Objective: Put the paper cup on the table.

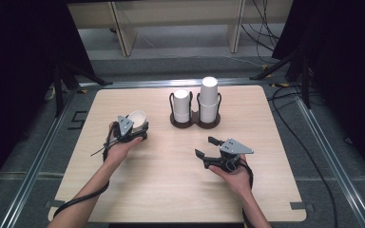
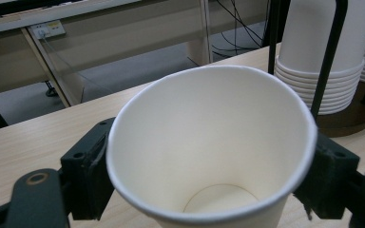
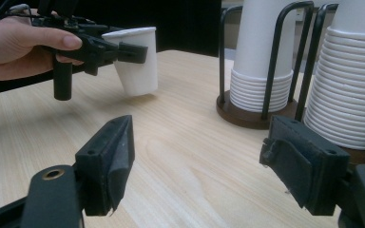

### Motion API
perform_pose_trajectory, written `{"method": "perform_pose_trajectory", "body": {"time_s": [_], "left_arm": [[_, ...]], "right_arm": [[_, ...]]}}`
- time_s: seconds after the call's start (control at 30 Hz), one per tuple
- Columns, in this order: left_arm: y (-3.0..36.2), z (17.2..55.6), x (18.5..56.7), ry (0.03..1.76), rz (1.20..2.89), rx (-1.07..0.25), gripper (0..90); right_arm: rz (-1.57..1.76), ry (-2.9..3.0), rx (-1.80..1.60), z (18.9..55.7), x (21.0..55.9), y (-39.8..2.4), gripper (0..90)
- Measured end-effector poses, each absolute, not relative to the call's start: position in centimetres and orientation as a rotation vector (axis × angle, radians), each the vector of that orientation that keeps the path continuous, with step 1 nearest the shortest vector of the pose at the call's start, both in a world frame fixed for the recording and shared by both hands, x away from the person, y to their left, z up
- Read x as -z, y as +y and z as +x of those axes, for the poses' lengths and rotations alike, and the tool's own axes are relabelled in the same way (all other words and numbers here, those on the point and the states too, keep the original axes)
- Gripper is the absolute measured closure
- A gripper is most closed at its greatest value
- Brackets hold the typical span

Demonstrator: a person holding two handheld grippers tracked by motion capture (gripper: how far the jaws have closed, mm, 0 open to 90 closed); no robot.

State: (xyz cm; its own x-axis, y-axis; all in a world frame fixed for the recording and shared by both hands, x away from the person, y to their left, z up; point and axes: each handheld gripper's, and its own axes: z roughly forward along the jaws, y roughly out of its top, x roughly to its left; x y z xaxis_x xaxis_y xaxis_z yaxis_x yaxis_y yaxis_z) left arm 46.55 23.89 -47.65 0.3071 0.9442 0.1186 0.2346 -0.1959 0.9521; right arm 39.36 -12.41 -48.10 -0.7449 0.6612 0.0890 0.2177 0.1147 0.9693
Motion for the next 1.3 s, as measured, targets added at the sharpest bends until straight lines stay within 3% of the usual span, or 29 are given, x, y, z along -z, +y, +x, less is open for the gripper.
{"method": "perform_pose_trajectory", "body": {"time_s": [0.77,1.17,1.3], "left_arm": [[24.17,46.88,48.57,1.123,1.677,-0.949,16.1],[24.43,46.56,48.53,1.120,1.647,-0.945,1.0],[24.70,45.97,48.41,1.122,1.640,-0.947,0.0]], "right_arm": [[0.840,2.053,-1.672,39.43,48.20,-12.34,25.6],[0.853,2.049,-1.664,39.35,48.24,-12.36,25.6],[0.857,2.008,-1.661,39.37,48.31,-12.29,25.6]]}}
